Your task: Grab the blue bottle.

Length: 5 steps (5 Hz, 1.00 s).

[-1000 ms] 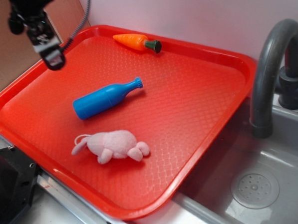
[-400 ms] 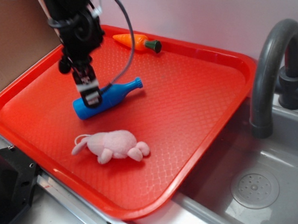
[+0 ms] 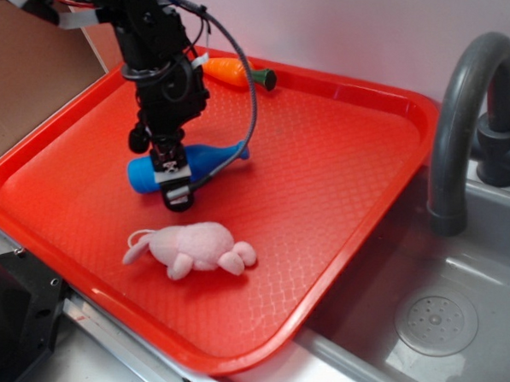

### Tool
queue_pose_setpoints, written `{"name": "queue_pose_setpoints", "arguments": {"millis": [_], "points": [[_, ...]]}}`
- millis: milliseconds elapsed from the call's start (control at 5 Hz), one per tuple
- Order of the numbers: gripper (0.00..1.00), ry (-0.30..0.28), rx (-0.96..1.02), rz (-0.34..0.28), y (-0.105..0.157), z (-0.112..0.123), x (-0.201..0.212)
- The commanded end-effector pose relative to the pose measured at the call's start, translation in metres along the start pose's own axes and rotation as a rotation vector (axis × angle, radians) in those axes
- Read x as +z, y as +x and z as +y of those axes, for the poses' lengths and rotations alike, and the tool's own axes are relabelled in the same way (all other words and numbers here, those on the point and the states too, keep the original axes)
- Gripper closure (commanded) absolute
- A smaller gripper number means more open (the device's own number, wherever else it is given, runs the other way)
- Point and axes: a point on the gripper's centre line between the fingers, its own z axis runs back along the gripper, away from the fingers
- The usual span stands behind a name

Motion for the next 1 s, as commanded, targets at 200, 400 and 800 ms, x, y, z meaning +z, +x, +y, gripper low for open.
{"name": "queue_pose_setpoints", "arguments": {"millis": [200, 400, 800], "points": [[1.0, 0.061, -0.055, -0.021, 0.008, -0.009, 0.01], [1.0, 0.04, 0.16, -0.033, 0.001, 0.006, 0.059], [1.0, 0.079, 0.401, -0.126, -0.03, -0.008, 0.143]]}}
